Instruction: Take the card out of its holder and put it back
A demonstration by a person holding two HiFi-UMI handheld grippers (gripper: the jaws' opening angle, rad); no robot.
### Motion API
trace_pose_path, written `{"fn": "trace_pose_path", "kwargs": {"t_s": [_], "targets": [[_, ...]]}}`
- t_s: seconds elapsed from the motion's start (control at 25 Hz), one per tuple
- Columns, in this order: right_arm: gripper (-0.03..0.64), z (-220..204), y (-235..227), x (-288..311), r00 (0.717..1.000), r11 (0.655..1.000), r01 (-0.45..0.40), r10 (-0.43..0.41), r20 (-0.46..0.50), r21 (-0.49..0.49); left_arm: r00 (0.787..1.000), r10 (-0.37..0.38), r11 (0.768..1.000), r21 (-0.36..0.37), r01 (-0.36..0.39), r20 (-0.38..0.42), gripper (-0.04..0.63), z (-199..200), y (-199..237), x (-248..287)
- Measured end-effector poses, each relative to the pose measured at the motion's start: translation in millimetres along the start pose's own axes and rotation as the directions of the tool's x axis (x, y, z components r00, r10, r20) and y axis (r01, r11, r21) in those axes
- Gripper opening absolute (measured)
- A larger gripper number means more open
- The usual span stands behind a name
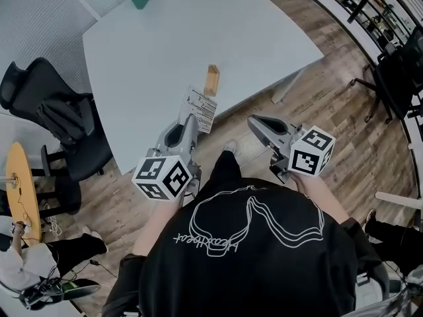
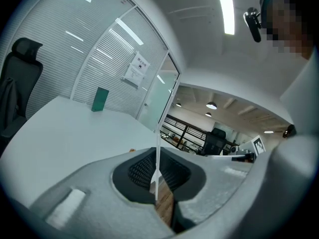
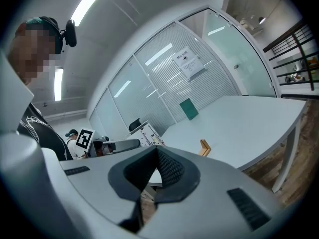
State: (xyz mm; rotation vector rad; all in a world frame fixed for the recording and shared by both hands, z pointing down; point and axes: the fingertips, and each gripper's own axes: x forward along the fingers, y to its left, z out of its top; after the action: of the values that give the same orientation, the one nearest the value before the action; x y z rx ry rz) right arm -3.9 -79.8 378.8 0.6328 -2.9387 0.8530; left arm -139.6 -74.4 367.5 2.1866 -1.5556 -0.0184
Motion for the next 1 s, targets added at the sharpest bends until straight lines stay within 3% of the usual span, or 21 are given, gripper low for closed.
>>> {"fn": "trace_pose_path", "kwargs": {"t_s": [0.48,1.0], "targets": [[0.009,18,-26,9,1.000,1.000,0.001,-0.002,0.018,0.020,0.998,0.046,0.998,0.036,-0.048,0.050,0.026,31,19,43],[0.009,40,-84,26,0.999,0.998,0.031,-0.033,0.029,0.050,0.994,0.105,0.990,0.086,-0.108,0.040,0.026,46,55,115]]}}
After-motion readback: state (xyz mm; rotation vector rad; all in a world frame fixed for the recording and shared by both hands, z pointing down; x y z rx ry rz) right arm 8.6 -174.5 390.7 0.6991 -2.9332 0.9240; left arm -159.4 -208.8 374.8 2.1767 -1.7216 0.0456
